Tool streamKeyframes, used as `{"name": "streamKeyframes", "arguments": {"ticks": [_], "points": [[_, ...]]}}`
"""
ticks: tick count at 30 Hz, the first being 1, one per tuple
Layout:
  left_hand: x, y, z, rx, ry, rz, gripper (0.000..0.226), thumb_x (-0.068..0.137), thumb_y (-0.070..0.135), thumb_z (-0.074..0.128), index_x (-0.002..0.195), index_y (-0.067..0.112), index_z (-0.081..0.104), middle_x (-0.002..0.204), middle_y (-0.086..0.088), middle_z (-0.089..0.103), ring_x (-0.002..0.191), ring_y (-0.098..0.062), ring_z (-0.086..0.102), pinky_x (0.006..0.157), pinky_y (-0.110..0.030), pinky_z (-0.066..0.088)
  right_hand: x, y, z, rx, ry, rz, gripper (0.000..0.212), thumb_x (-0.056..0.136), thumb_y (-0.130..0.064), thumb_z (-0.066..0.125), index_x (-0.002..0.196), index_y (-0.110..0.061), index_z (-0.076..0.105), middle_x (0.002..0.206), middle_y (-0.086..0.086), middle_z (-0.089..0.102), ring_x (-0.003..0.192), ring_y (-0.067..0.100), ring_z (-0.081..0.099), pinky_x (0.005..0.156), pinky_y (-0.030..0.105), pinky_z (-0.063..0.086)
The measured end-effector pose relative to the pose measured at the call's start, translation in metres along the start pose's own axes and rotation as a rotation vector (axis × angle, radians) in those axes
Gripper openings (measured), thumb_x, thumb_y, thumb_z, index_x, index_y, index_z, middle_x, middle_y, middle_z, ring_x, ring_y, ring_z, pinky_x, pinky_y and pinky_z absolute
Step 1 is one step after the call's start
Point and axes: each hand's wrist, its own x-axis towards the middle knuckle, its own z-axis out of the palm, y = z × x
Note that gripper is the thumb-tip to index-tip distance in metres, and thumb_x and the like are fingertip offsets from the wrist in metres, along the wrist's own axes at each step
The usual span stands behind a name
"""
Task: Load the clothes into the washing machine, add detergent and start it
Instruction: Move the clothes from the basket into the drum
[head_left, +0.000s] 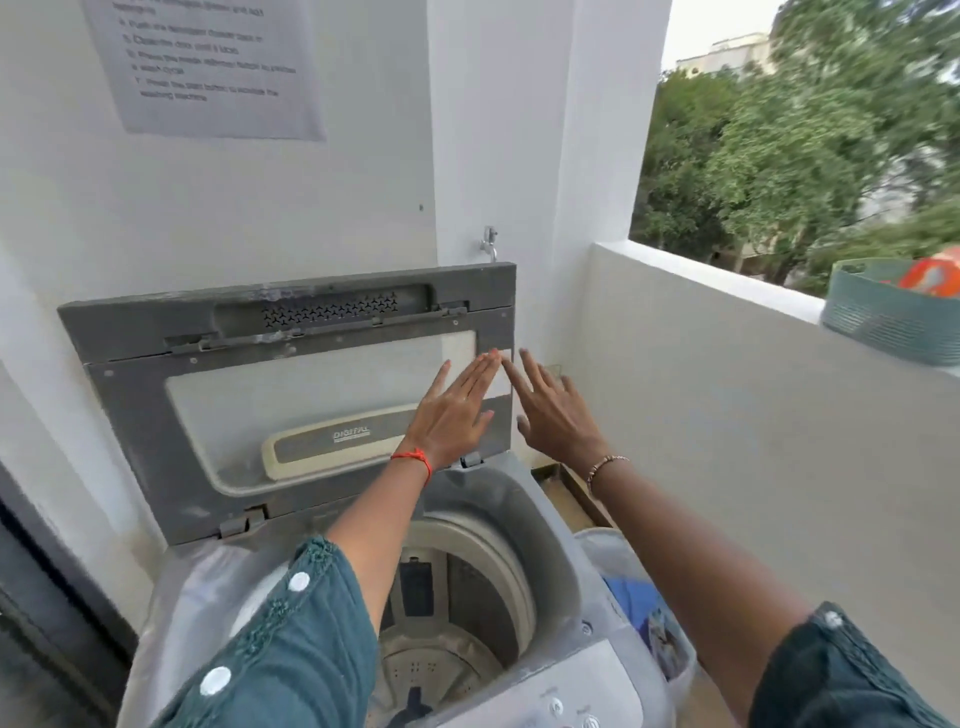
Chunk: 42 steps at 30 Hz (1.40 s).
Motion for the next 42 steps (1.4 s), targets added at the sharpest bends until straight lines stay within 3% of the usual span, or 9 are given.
{"name": "streamKeyframes", "arguments": {"ticks": [5, 13, 21, 28, 31, 36, 39, 40, 42], "points": [[0.028, 0.058, 0.013, -0.084, -0.053, 0.087, 0.078, 0.094, 0.03, 0.047, 0.15, 0.012, -0.004, 0.159, -0.001, 0.002, 0.146, -0.012, 0.007, 0.119, -0.039, 0.004, -0.051, 0.057, -0.004, -0.039, -0.056, 0.159, 0.077, 0.091, -0.026, 0.051, 0.149, -0.015, 0.001, 0.156, 0.017, 0.011, 0.137, 0.032, 0.03, 0.107, 0.045, 0.034], [0.06, 0.138, 0.065, -0.26, -0.181, 0.137, 0.079, 0.095, 0.033, 0.046, 0.15, 0.013, -0.006, 0.159, 0.0, 0.001, 0.146, -0.01, 0.005, 0.119, -0.035, 0.002, -0.114, 0.135, 0.031, -0.015, -0.174, 0.381, 0.078, 0.089, -0.029, 0.051, 0.148, -0.015, 0.002, 0.155, 0.016, 0.017, 0.136, 0.029, 0.034, 0.104, 0.042, 0.036], [0.094, 0.189, 0.163, -0.502, -0.394, -0.057, 0.08, 0.095, 0.035, 0.047, 0.151, 0.012, -0.005, 0.159, -0.002, 0.003, 0.146, -0.016, 0.009, 0.118, -0.037, 0.004, -0.135, 0.199, 0.126, 0.132, -0.311, 0.459, 0.077, 0.089, -0.027, 0.051, 0.148, -0.015, 0.004, 0.154, 0.012, 0.019, 0.136, 0.027, 0.033, 0.104, 0.041, 0.038], [0.113, 0.218, 0.289, -0.617, -0.58, -0.212, 0.083, 0.094, 0.035, 0.049, 0.15, 0.014, -0.008, 0.159, 0.0, 0.001, 0.147, -0.013, 0.004, 0.119, -0.041, 0.002, -0.14, 0.25, 0.247, 0.297, -0.473, 0.45, 0.077, 0.092, -0.033, 0.047, 0.149, -0.015, -0.003, 0.157, 0.01, 0.009, 0.143, 0.024, 0.021, 0.113, 0.041, 0.028], [0.103, 0.227, 0.348, -0.662, -0.677, -0.294, 0.079, 0.095, 0.037, 0.048, 0.151, 0.017, -0.005, 0.159, -0.001, 0.007, 0.145, -0.021, 0.018, 0.118, -0.041, 0.014, -0.149, 0.26, 0.306, 0.379, -0.525, 0.476, 0.078, 0.092, -0.035, 0.047, 0.149, -0.015, -0.002, 0.157, 0.009, 0.008, 0.143, 0.024, 0.02, 0.111, 0.04, 0.03], [0.07, 0.237, 0.45, -0.846, -1.061, -0.632, 0.07, 0.096, 0.047, 0.04, 0.152, 0.02, 0.007, 0.155, -0.006, 0.025, 0.132, -0.021, 0.041, 0.111, -0.037, 0.032, -0.177, 0.254, 0.412, 0.595, -0.646, 0.56, 0.091, 0.086, -0.038, 0.058, 0.149, -0.018, -0.004, 0.158, 0.005, 0.006, 0.14, 0.023, 0.027, 0.096, 0.037, 0.046], [0.046, 0.237, 0.502, -0.867, -1.186, -0.746, 0.064, 0.097, 0.051, 0.031, 0.15, 0.015, 0.02, 0.115, 0.007, 0.054, 0.082, -0.001, 0.049, 0.083, -0.023, 0.041, -0.195, 0.242, 0.47, 0.725, -0.732, 0.616, 0.098, 0.082, -0.039, 0.064, 0.148, -0.022, -0.006, 0.158, 0.003, 0.003, 0.139, 0.022, 0.028, 0.091, 0.037, 0.047], [0.039, 0.236, 0.517, -0.869, -1.207, -0.772, 0.063, 0.098, 0.051, 0.029, 0.149, 0.016, 0.021, 0.116, 0.007, 0.054, 0.09, -0.006, 0.053, 0.083, -0.023, 0.041, -0.201, 0.238, 0.488, 0.749, -0.757, 0.623, 0.101, 0.08, -0.039, 0.067, 0.148, -0.023, -0.007, 0.158, 0.003, 0.0, 0.141, 0.021, 0.023, 0.091, 0.036, 0.046], [0.024, 0.233, 0.545, -0.866, -1.22, -0.809, 0.066, 0.097, 0.053, 0.028, 0.151, 0.017, 0.016, 0.15, -0.004, 0.034, 0.132, -0.023, 0.04, 0.104, -0.032, 0.032, -0.206, 0.23, 0.52, 0.806, -0.81, 0.648, 0.108, 0.078, -0.037, 0.071, 0.147, -0.025, -0.011, 0.158, 0.004, -0.008, 0.145, 0.022, 0.009, 0.097, 0.038, 0.043]]}}
